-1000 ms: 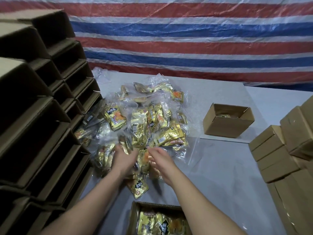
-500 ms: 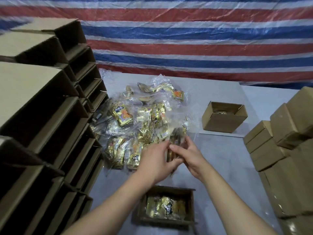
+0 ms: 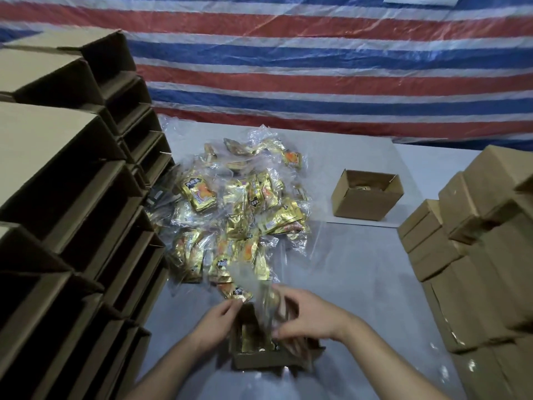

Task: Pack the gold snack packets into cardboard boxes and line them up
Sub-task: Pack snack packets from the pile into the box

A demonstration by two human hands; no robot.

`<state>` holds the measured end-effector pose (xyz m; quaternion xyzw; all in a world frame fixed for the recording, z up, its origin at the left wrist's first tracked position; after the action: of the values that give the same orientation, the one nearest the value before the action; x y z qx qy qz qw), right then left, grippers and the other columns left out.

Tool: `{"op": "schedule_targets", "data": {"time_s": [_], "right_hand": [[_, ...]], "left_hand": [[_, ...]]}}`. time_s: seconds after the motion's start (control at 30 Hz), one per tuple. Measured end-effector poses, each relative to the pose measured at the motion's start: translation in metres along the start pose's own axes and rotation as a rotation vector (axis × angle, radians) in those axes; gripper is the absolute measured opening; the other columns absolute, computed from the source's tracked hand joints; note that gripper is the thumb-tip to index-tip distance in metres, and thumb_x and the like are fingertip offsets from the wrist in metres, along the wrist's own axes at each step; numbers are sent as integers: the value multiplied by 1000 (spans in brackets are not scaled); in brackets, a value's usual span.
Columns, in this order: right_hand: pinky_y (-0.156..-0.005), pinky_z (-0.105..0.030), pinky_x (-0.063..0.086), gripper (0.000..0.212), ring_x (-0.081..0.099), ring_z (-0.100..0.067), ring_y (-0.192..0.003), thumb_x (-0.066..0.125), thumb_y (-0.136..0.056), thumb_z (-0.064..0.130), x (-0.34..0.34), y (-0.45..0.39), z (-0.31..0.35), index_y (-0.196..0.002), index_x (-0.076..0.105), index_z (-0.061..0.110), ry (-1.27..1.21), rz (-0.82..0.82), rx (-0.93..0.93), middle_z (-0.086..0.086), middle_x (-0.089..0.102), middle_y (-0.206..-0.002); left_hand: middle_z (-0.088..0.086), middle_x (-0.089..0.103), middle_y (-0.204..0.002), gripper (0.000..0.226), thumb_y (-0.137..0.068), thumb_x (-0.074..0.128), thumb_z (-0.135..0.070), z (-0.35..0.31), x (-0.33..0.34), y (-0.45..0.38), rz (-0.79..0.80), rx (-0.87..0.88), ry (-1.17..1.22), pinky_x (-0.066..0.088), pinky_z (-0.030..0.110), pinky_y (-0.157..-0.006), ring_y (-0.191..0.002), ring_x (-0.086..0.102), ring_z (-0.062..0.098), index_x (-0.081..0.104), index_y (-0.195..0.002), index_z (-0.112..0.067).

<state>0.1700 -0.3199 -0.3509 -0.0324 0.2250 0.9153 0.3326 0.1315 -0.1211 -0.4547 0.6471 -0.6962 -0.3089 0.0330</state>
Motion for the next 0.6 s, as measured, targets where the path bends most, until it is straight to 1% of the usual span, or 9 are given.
{"op": "schedule_targets", "data": {"time_s": [0.03, 0.1, 0.13, 0.2, 0.27, 0.37, 0.43, 0.5, 0.6], "right_hand": [[-88, -13, 46, 61, 60, 9, -97, 82, -74, 20, 4, -2, -6, -128, 57, 31, 179, 63, 22, 28, 66, -104], [-75, -5, 42, 59, 57, 15, -87, 80, -72, 34, 11, -4, -15, -125, 54, 40, 402, 212, 92, 36, 61, -92], [-71, -7, 41, 57, 58, 11, -85, 78, -72, 38, 12, -8, -19, -123, 54, 41, 456, 266, 141, 32, 61, -89], [-75, -18, 43, 48, 62, -8, -96, 74, -74, 43, 11, -16, -25, -119, 57, 37, 529, 312, 215, 19, 62, -97], [-82, -24, 44, 42, 62, -19, -105, 71, -79, 44, 11, -25, -31, -118, 58, 31, 571, 338, 268, 8, 62, -107], [-85, -27, 41, 41, 59, -23, -103, 64, -87, 41, 22, -36, -39, -125, 52, 31, 725, 354, 265, -3, 63, -121], [-82, -30, 40, 38, 59, -27, -101, 59, -90, 35, 30, -43, -42, -126, 49, 29, 826, 341, 211, -8, 63, -121], [-88, -34, 45, 45, 60, -30, -106, 61, -89, 34, 32, -49, -44, -132, 47, 30, 857, 320, 201, -8, 63, -123], [-89, -36, 48, 46, 61, -31, -105, 69, -86, 34, 31, -55, -51, -128, 51, 26, 919, 291, 227, -8, 65, -119]], "left_hand": [[-16, 69, -95, 25, -102, 48, -20, 3, 1, -2, 24, 10, -18, 44, 6, -80, -98, 62, 3, 66, -89, -29], [-6, 71, -99, 24, -101, 48, -18, 6, 5, -4, 90, 32, -55, 49, 18, -86, -96, 64, 9, 67, -89, -25], [-9, 71, -98, 23, -101, 49, -21, 6, 5, -4, 102, 40, -68, 48, 17, -86, -95, 64, 5, 68, -88, -26], [-20, 71, -95, 22, -99, 53, -25, 6, 6, -6, 98, 74, -77, 45, 8, -83, -95, 63, -6, 71, -88, -31], [-21, 72, -92, 22, -98, 54, -22, 5, 6, -8, 97, 83, -64, 45, 9, -81, -94, 63, -6, 72, -88, -31], [-17, 73, -99, 20, -98, 54, -27, 6, 5, -10, 97, 94, -22, 48, 15, -85, -96, 65, -3, 72, -94, -32], [-14, 73, -99, 21, -99, 52, -27, 5, 4, -13, 83, 97, -12, 49, 18, -86, -95, 64, -2, 72, -94, -31], [-11, 73, -97, 21, -101, 50, -27, 2, 2, -15, 77, 89, -25, 48, 20, -87, -96, 64, 2, 70, -95, -29], [-13, 70, -97, 19, -101, 50, -30, 1, 0, -14, 105, 86, -50, 45, 13, -78, -93, 62, -2, 68, -98, -30]]}}
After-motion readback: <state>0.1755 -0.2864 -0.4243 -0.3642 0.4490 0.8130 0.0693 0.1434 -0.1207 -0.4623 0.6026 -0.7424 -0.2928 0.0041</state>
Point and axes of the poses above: each hand's wrist, its own y-axis away from the middle knuckle, its own x-axis out of the palm, z = x × y, the point moved 4 cm from there along -y, towards the middle knuckle
